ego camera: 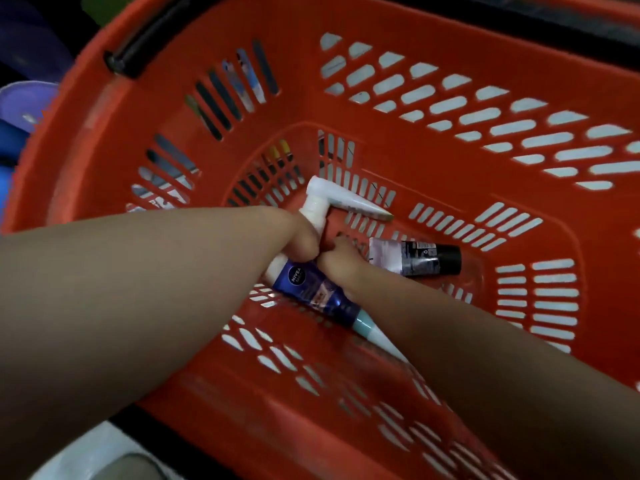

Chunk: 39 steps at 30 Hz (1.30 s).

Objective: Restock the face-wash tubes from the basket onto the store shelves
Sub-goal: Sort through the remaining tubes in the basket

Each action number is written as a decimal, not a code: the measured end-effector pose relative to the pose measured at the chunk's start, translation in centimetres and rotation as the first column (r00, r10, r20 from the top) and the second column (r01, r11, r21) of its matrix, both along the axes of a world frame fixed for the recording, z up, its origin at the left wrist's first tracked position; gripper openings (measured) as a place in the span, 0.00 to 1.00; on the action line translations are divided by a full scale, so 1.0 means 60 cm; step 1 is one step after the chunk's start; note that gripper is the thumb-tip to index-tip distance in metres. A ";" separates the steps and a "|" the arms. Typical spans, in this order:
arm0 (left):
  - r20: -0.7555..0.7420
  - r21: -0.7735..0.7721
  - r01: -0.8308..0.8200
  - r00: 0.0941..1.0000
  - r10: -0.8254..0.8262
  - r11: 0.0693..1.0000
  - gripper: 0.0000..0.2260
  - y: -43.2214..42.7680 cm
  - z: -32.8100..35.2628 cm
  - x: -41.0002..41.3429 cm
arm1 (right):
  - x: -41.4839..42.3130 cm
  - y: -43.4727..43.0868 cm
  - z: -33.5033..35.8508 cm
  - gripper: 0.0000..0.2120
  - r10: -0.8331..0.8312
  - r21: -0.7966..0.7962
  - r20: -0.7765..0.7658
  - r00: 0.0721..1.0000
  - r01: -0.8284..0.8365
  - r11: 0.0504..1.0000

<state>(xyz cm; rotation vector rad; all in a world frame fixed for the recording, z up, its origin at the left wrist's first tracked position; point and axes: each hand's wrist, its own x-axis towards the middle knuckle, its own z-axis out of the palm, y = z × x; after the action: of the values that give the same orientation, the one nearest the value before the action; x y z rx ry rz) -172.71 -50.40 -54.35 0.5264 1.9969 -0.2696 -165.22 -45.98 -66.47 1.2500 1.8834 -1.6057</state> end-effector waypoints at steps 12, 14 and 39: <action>0.118 0.043 -0.221 0.970 0.214 0.974 0.02 -0.018 0.010 -0.026 | 0.000 0.001 0.071 0.14 -0.163 -0.340 -0.081 0.983 0.126 0.932; 0.107 0.077 -0.217 0.972 0.209 0.973 0.08 -0.009 0.009 -0.017 | 0.002 0.010 0.070 0.11 -0.180 -0.411 -0.081 0.980 0.132 0.902; -0.060 0.792 -0.298 0.831 0.553 0.534 0.31 -0.100 0.222 -0.010 | -0.014 0.059 0.415 0.19 -0.397 -0.726 -0.275 0.876 0.082 0.683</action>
<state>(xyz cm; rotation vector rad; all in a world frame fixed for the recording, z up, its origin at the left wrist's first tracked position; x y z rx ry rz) -173.33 -56.42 -41.00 0.4815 2.4325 0.9233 -166.07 -42.44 -41.60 0.8706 1.0617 -2.5706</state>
